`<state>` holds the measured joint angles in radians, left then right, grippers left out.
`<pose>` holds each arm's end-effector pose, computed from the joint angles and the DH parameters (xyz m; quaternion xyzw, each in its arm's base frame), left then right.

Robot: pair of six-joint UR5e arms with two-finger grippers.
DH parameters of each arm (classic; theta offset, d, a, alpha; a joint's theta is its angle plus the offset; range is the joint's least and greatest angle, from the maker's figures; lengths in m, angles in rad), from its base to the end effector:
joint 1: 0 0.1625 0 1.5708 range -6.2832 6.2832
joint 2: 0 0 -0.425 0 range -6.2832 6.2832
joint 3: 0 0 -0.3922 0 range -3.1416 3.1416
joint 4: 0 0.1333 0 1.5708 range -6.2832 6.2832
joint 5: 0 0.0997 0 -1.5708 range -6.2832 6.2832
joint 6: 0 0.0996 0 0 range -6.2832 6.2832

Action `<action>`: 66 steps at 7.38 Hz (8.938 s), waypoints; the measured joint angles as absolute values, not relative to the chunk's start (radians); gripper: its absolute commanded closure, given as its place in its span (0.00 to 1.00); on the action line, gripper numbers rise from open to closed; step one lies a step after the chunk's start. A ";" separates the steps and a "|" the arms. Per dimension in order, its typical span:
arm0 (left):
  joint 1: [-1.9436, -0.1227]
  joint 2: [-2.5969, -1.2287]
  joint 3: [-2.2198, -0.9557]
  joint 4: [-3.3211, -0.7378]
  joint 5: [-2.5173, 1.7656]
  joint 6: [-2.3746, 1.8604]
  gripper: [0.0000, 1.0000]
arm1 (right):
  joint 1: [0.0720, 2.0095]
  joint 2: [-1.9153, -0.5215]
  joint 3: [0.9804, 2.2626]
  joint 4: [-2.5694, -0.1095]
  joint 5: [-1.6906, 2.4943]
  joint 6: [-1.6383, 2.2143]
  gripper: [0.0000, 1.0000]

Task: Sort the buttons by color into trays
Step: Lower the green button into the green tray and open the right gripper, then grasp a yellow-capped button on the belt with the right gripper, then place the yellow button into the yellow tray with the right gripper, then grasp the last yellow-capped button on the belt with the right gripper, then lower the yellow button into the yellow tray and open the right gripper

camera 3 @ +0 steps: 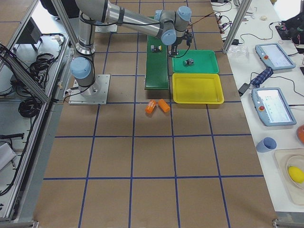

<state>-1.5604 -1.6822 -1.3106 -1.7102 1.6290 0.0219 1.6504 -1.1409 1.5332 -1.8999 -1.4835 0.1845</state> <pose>-0.1219 -0.5370 0.5445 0.0056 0.9995 -0.0042 0.0292 0.1919 -0.6195 0.2936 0.0537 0.9971 0.0370 0.0391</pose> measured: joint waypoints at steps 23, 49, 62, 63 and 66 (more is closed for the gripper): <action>-1.562 -1.683 -1.312 -1.707 1.623 0.011 0.00 | 1.655 -1.344 1.933 -1.946 -1.426 0.136 0.88; -1.568 -1.666 -1.308 -1.736 1.629 0.023 0.00 | 1.679 -1.397 1.744 -1.801 -1.549 0.119 0.00; -1.569 -1.666 -1.310 -1.735 1.621 0.022 0.00 | 1.715 -1.286 1.815 -1.901 -1.568 0.144 1.00; -1.566 -1.668 -1.310 -1.735 1.623 0.022 0.00 | 1.705 -1.289 1.776 -1.899 -1.587 0.142 1.00; -1.570 -1.681 -1.312 -1.744 1.623 0.019 0.00 | 1.599 -1.259 1.642 -1.936 -1.627 0.126 1.00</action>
<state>-1.5700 -1.6810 -1.3116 -1.7443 1.6234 0.0188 1.5987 -1.2592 1.6416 -1.9358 -1.6274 0.1259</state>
